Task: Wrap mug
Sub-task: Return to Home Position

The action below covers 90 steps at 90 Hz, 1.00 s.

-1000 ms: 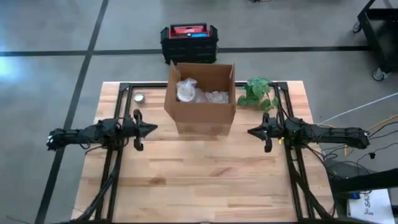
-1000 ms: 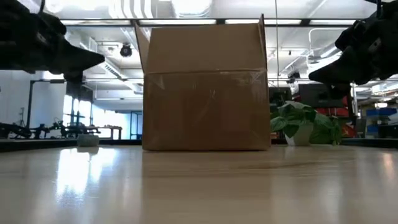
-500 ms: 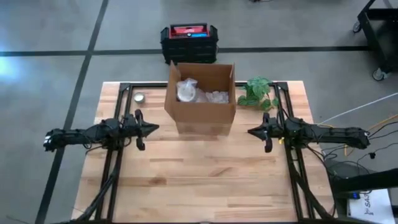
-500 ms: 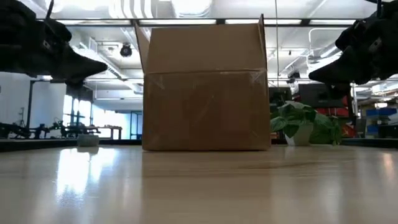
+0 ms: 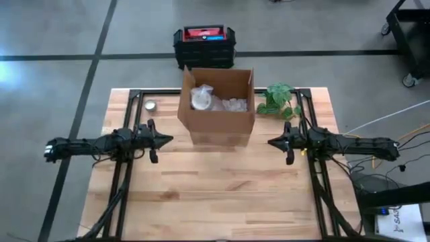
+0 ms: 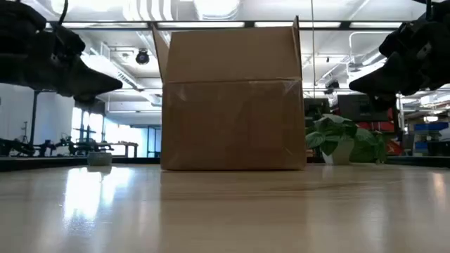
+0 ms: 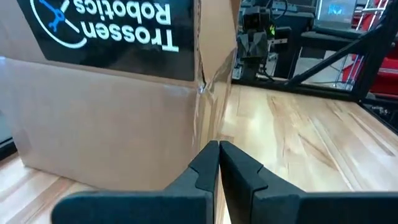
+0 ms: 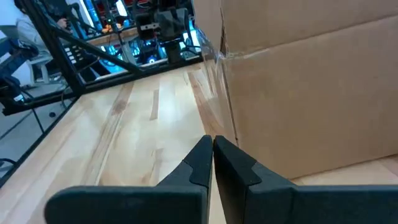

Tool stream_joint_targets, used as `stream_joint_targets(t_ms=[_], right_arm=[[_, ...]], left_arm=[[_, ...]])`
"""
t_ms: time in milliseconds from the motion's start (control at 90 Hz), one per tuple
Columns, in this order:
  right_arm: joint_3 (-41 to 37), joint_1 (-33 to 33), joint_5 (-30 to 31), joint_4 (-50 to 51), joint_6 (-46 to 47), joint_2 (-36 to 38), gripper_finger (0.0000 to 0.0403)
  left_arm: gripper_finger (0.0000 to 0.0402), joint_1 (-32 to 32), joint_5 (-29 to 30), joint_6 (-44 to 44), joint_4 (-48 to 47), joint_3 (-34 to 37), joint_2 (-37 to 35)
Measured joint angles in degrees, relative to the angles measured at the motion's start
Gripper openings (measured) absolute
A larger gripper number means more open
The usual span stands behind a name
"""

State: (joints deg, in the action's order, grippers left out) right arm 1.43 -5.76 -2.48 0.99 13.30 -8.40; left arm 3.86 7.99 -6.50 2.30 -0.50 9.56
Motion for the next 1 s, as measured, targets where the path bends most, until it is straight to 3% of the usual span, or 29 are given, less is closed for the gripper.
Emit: stream_joint_targets(t_ms=[1000], right_arm=[[0.0, -0.02, -0.01, -0.01, 0.0, 0.0, 0.0]], left_arm=[[0.0, -0.02, 0.04, -0.02, 0.62, 0.03, 4.81]])
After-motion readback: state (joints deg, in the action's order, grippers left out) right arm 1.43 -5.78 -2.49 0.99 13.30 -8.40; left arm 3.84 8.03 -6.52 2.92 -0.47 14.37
